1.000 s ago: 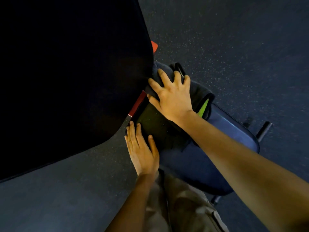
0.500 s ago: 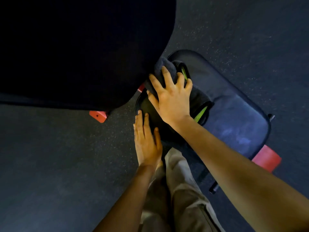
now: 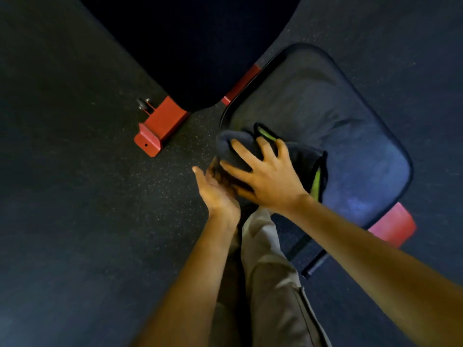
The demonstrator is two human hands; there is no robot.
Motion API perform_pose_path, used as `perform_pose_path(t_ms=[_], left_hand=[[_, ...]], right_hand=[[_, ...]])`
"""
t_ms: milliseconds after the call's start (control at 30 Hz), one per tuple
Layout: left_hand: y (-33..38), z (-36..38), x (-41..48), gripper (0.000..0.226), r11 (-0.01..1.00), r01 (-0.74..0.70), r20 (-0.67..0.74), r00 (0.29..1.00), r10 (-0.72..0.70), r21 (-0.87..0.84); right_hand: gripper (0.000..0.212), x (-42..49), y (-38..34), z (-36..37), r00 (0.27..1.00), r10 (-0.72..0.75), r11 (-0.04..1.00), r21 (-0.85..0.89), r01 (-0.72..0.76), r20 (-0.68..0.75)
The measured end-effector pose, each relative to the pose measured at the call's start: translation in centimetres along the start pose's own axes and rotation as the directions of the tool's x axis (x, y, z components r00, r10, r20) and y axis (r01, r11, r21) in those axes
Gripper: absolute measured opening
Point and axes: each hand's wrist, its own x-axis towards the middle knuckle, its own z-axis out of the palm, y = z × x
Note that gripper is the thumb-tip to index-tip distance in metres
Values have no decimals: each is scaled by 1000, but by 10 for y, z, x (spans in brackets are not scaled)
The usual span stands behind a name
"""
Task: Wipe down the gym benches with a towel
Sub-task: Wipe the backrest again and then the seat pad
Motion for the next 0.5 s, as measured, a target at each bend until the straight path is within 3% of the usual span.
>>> perform_pose_path(t_ms=[100, 233, 400, 500], left_hand=[[6, -14, 5, 72, 986, 155, 71, 986, -151, -55], [7, -21, 9, 76, 977, 207, 154, 965, -211, 44], [19, -35, 17, 72, 989, 129, 177, 974, -141, 76], [25, -49, 21, 68, 995, 98, 128, 987, -98, 3]], right_hand=[[50, -72, 5, 3, 1000, -24, 997, -74, 24, -2], [49, -140, 12, 0, 997, -55, 973, -223, 66, 57], [40, -60, -4, 9, 957, -238, 890, -358, 283, 166], [43, 19, -26, 4, 934, -281, 817, -456, 354, 222]])
